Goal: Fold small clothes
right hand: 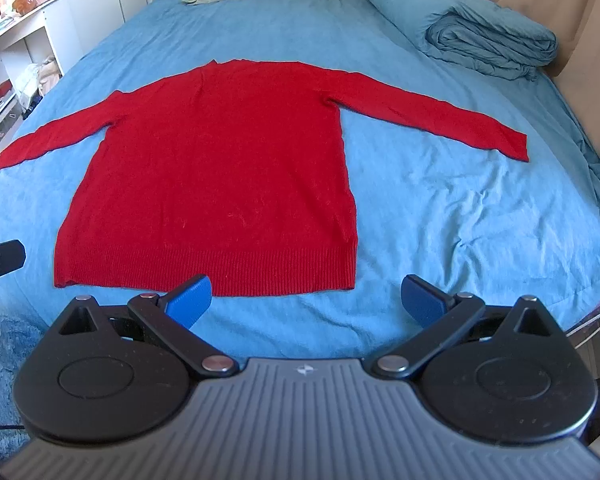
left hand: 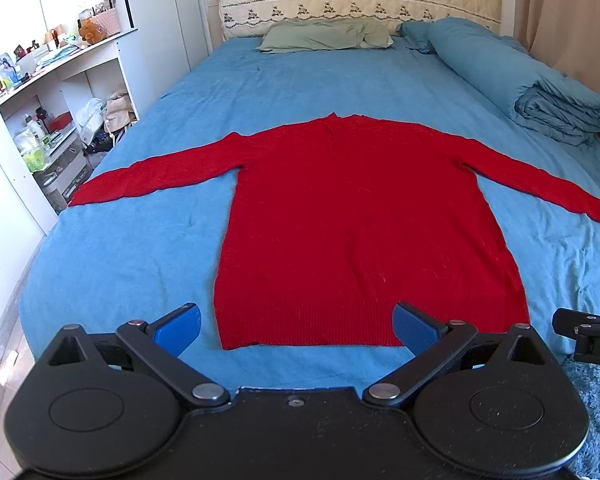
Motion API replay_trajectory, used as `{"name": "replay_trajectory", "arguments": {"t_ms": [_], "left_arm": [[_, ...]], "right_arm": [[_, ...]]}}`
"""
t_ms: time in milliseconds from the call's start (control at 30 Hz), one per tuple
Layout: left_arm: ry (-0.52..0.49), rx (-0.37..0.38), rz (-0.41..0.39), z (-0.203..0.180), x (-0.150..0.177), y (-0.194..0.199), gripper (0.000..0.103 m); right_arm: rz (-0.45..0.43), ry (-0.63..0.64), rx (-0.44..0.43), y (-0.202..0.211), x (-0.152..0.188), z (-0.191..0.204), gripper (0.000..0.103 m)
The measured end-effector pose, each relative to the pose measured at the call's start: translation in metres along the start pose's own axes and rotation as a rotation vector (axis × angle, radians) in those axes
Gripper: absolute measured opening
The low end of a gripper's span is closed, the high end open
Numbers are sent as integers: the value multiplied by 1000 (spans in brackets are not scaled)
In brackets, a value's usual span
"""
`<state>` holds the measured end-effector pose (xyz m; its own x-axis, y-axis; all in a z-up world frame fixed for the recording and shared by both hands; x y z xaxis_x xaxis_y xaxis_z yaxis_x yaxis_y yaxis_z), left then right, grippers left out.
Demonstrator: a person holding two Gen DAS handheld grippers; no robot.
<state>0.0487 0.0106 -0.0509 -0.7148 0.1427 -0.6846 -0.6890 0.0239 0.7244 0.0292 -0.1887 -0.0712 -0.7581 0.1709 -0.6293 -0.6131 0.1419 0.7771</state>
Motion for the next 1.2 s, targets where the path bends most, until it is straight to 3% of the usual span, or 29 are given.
{"name": "replay_trajectory", "arguments": {"t_ms": [1200], "left_arm": [[0,-2,-6,-2,-3,6,103]], "right_arm": [[1,-1,-4,0,0,0,103]]}}
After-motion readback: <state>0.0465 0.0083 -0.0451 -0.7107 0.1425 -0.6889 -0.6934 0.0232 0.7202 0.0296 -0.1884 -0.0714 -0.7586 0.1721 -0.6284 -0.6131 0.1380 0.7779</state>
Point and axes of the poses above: each gripper's, at about its wrist camera, not at the fingertips, and y roughly against the way its jaws point, z to its left, x to its underside, the point moved 7 cm from there along -y, roughly the way its jaws point, and after that the axes turned 2 degrees about -z, right-handed, at the moved point
